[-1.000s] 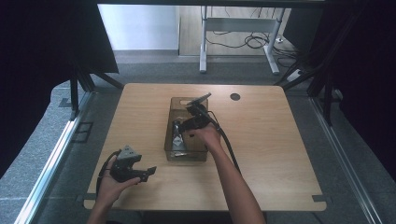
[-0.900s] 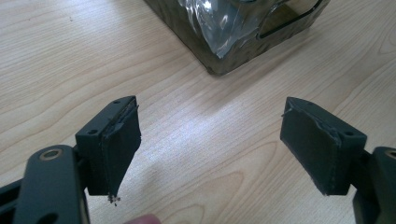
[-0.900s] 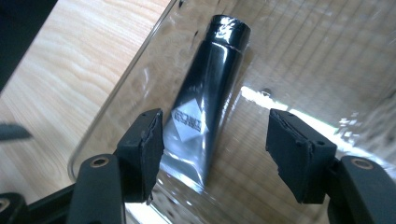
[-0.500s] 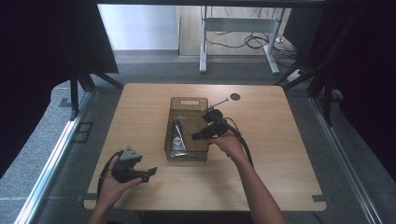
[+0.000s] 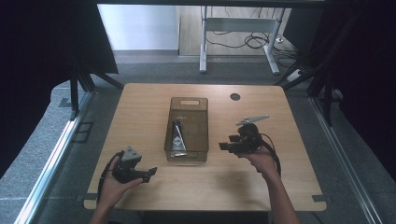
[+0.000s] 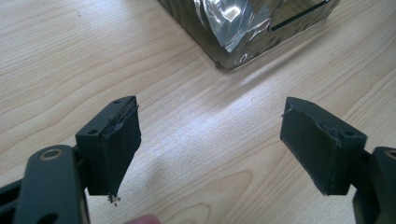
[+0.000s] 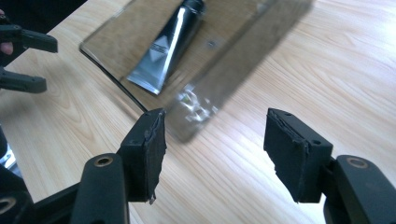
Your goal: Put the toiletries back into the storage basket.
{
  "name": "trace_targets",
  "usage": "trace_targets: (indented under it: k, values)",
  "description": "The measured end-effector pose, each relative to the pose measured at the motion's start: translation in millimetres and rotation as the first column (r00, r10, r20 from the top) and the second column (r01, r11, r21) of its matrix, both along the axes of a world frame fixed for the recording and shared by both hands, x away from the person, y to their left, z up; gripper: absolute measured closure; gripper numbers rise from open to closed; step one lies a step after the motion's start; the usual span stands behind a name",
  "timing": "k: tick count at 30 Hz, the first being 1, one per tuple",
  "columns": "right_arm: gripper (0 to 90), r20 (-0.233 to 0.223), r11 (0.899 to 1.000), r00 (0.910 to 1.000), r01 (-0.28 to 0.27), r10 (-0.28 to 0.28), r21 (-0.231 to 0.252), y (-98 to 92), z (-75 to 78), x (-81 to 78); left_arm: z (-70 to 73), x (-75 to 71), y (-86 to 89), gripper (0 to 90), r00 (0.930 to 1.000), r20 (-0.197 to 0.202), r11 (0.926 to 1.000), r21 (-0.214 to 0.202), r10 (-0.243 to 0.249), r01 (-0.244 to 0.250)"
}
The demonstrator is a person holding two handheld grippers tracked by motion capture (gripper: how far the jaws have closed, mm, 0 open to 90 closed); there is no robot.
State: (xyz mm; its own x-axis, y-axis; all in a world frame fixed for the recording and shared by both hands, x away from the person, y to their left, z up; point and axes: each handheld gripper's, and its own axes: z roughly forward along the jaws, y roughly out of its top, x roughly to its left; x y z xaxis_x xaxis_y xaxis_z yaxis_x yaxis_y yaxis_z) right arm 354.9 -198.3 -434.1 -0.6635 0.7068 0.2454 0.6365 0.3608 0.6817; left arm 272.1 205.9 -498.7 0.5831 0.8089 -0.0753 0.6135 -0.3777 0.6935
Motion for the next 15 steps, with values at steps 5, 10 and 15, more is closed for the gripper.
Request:
trace_targets:
  k: [5,10,15]
  values:
    - [38.8,0.037,0.999,0.9983,0.046,-0.046,0.002,-30.5,-16.6,-19.3,-1.9,0.0,0.2,20.5,1.0,-0.003,1.0,0.008,0.005,-0.005]
    - [39.0,0.032,0.996,0.9952,0.092,-0.093,0.015,-51.1,-40.6,-34.7,-1.9,-0.6,0.2,20.5,0.9999,-0.003,0.9999,0.003,0.012,-0.012]
    - [38.7,0.029,0.991,0.991,0.13,-0.13,0.017,-59.0,-47.2,-33.9,-3.0,-0.5,-1.4,20.5,1.0,-0.004,1.0,0.002,0.005,-0.005]
